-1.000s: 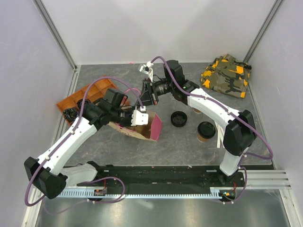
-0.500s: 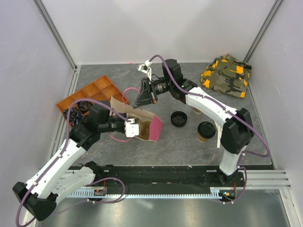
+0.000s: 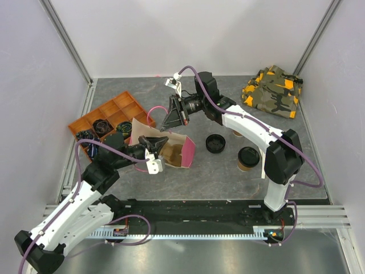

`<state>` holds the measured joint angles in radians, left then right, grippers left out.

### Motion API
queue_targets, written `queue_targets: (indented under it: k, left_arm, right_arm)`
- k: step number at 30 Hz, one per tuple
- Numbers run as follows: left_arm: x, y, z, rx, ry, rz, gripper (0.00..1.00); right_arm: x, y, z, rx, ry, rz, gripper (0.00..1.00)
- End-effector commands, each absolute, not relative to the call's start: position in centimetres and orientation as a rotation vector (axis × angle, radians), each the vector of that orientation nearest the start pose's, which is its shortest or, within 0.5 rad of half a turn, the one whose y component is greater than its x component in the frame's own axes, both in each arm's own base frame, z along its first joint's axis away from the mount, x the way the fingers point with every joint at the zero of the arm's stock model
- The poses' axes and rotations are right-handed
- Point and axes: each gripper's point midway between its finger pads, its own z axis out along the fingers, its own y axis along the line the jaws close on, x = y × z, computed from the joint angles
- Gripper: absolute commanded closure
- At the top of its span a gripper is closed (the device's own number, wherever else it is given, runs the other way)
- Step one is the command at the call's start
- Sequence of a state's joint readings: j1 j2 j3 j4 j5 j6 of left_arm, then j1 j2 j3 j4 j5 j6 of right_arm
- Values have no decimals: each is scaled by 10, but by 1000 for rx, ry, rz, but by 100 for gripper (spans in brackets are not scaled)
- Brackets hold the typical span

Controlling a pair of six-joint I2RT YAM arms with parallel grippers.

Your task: Pack the takeout coffee

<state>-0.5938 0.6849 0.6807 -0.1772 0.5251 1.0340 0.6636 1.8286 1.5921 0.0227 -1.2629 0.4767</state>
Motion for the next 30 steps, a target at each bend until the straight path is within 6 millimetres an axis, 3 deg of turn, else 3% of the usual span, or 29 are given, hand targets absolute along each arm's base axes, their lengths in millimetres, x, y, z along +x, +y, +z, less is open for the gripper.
queue_targets:
  k: [1,5,7,8,9,15,20,21,23,24,25,27,28,30]
  left_arm:
    - [224,-217,304,1399,781,-60,98]
    - [226,-219,311,1379,732,-19,98]
    - [227,-219,298,1393,702,12,98]
    - [225,-218,307,1363,651,42,98]
    - [226,-218,294,1381,641,57,98]
    - [221,-218,280,1393,639,74,98]
    - [209,-213,279,1423,680,25,98]
    - [203,-211,290,1419,679,7,98]
    - [187,-211,265,1524,756,-102,98]
    - [181,-211,274,1557,742,-117,98]
    - [173,-210,252,1627,820,-197,98]
    - [171,-210,250,1659,888,-245,98]
    - [174,-209,232,1706,974,-275,98]
    - [182,-210,231,1707,1047,-286,98]
  right_arm:
    - [235,406,330,-1263,1577,1878,100]
    - [233,405,330,-1268,1576,1883,100]
    - [233,404,332,-1271,1572,1887,100]
    - [231,405,332,-1274,1571,1889,100]
    - [231,404,331,-1273,1571,1888,100]
    - [232,405,332,-1266,1571,1887,100]
    - [239,408,331,-1241,1585,1873,100]
    - [241,409,331,-1237,1585,1869,100]
    - [245,411,335,-1230,1571,1848,100]
    - [246,411,336,-1234,1558,1838,100]
    - [246,412,337,-1235,1552,1834,100]
    - [246,413,340,-1250,1530,1825,100]
    - [246,413,339,-1251,1529,1824,100]
    - [242,411,341,-1263,1521,1831,100]
